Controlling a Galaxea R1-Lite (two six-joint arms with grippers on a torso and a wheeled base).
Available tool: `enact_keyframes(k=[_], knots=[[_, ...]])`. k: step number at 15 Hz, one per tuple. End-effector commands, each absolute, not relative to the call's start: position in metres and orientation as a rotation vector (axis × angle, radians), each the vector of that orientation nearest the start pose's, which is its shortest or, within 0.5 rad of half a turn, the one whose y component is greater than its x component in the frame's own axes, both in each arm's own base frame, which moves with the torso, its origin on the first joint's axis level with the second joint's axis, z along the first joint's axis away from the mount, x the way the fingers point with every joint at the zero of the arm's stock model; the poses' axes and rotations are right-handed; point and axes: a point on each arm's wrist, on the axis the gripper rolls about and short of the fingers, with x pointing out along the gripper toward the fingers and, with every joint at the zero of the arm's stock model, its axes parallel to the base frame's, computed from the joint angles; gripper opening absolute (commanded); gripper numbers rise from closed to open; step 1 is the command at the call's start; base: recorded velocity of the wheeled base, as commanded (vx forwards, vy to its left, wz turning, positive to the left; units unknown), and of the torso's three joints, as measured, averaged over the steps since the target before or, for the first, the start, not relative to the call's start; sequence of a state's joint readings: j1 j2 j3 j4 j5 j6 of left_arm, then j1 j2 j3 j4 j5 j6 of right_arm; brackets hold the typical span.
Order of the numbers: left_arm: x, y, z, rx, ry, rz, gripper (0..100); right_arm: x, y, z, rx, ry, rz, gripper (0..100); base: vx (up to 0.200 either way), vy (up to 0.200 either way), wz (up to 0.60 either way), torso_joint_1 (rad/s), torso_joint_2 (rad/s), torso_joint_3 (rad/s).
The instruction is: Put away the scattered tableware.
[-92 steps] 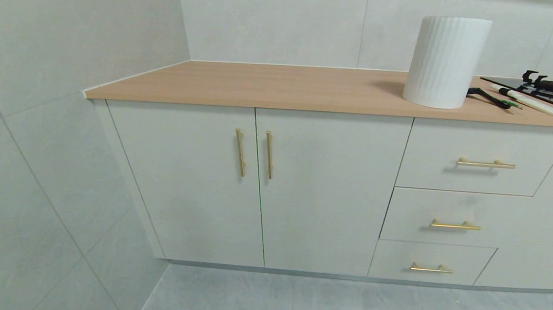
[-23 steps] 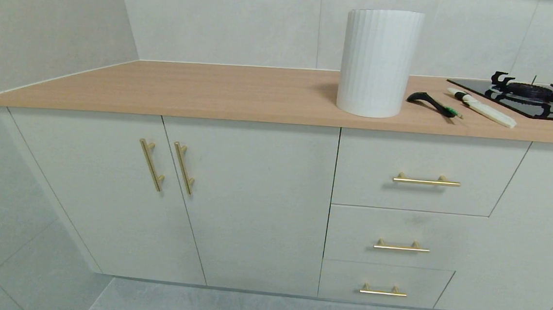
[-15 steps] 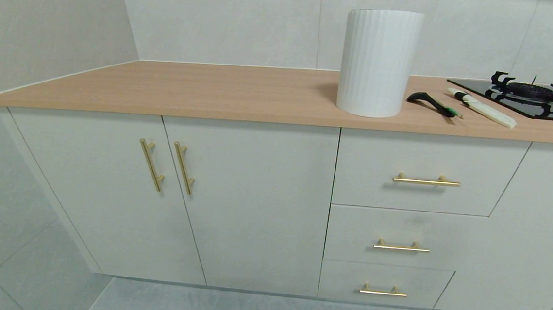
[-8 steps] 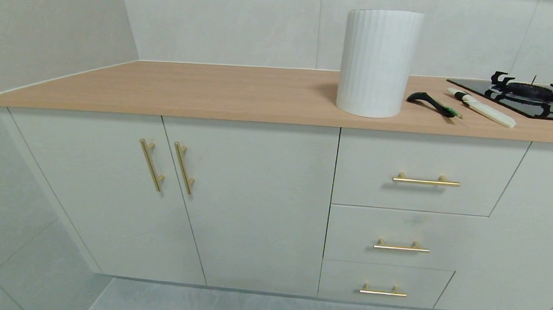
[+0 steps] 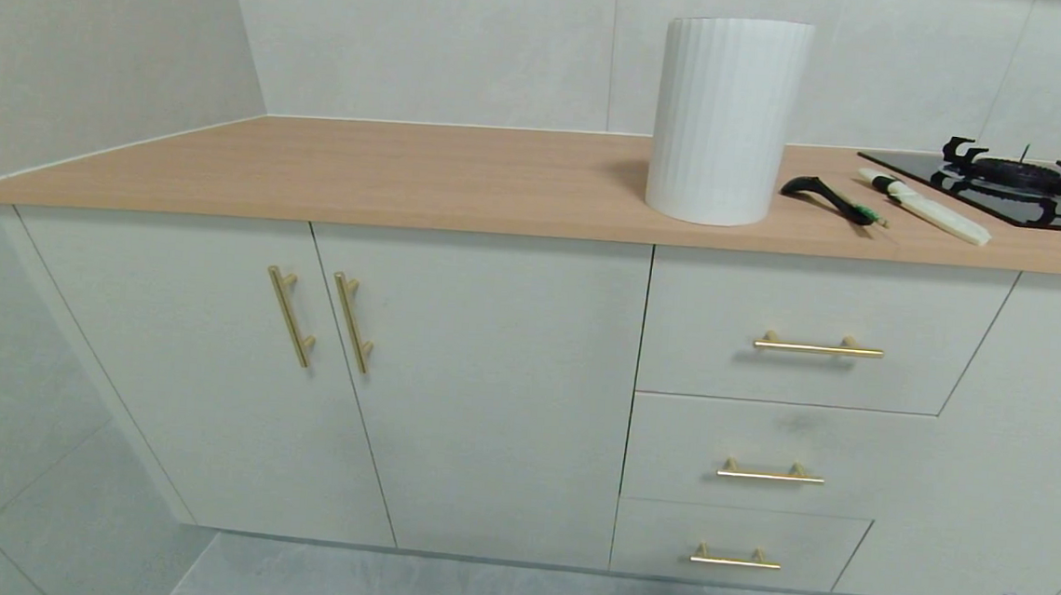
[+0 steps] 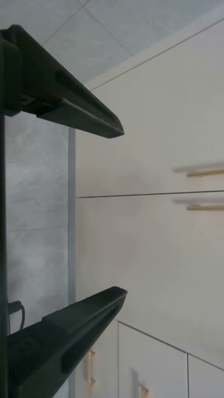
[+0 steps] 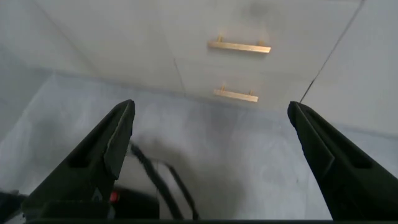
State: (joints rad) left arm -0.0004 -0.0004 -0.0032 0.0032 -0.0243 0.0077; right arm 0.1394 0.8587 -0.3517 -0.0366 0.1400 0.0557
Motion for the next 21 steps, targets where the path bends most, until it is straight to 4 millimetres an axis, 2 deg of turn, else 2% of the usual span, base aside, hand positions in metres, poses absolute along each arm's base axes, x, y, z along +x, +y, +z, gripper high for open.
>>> enact_keyframes(k=[1,4,6,7,8,10,14,17,21], knots=[[-0.023,-0.001,0.076,0.008,0.000,-0.023,100,0.189,0.033,0.132,0.043,0.704,0.265,100,0.000,0.000,0.00,0.000,0.00,0.000],[-0.023,-0.001,0.076,0.008,0.000,-0.025,100,0.245,0.041,0.091,0.020,0.731,0.231,100,0.000,0.000,0.00,0.000,0.00,0.000],[-0.023,-0.001,0.076,0.008,0.000,-0.025,100,0.272,0.044,0.066,-0.002,0.736,0.209,100,0.000,0.000,0.00,0.000,0.00,0.000],[-0.023,-0.001,0.076,0.008,0.000,-0.025,100,0.279,0.045,0.059,-0.003,0.734,0.205,100,0.000,0.000,0.00,0.000,0.00,0.000],[-0.023,-0.001,0.076,0.008,0.000,-0.025,100,0.297,0.048,0.043,-0.006,0.735,0.197,100,0.000,0.000,0.00,0.000,0.00,0.000],[-0.023,-0.001,0.076,0.008,0.000,-0.025,100,0.308,0.049,0.023,-0.018,0.731,0.163,100,0.000,0.000,0.00,0.000,0.00,0.000],[-0.023,-0.001,0.076,0.008,0.000,-0.025,100,0.320,0.053,-0.031,-0.036,0.689,0.099,100,0.000,0.000,0.00,0.000,0.00,0.000],[-0.023,-0.001,0.076,0.008,0.000,-0.023,100,0.331,0.054,-0.041,-0.013,0.537,0.045,100,0.000,0.000,0.00,0.000,0.00,0.000],[-0.023,-0.001,0.076,0.008,0.000,-0.025,100,0.347,0.056,-0.041,0.004,0.488,0.018,100,0.000,0.000,0.00,0.000,0.00,0.000]])
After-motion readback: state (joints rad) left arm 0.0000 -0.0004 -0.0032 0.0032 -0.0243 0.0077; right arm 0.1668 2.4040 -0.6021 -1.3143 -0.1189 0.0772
